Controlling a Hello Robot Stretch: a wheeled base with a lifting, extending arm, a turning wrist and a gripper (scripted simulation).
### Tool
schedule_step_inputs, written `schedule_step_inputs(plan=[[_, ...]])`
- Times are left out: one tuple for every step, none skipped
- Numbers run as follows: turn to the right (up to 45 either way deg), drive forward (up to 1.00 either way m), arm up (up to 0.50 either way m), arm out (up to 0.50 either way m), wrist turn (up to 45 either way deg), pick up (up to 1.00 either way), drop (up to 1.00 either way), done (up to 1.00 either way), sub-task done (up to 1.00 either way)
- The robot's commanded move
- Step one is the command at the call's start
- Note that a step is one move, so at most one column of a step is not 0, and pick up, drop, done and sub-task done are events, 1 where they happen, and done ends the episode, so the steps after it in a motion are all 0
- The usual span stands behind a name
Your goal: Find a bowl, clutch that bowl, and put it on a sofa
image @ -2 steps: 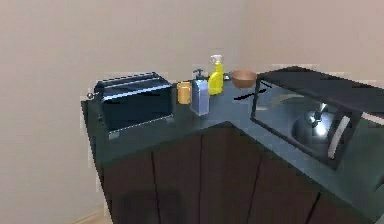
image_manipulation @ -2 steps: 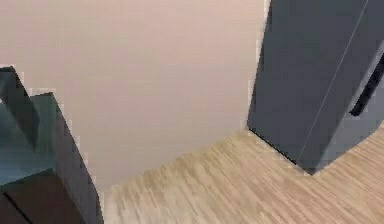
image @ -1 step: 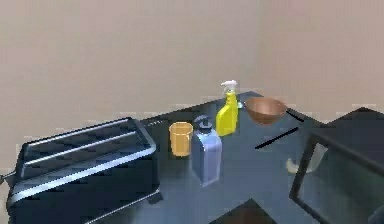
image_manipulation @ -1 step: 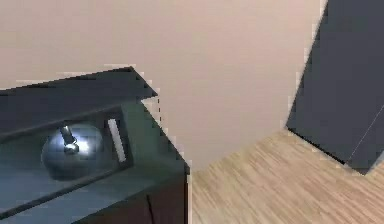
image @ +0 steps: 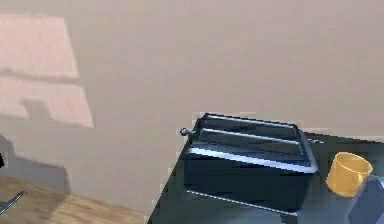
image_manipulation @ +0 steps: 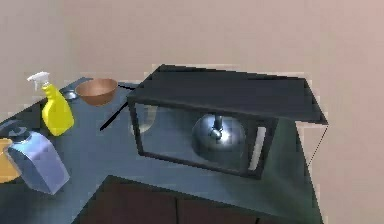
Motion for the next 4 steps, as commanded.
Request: schedule_step_inputs(plan=[[-21.0, 0.0, 0.0, 0.0, 0.0, 0.0, 0.0, 0.0, 0.0], [45.0, 0.0, 0.0, 0.0, 0.0, 0.0, 0.0, 0.0, 0.0], [36.0, 0.0, 0.0, 0.0, 0.0, 0.0, 0.0, 0.0, 0.0], [0.0, 0.05, 0.0, 0.0, 0.0, 0.0, 0.0, 0.0, 0.0]])
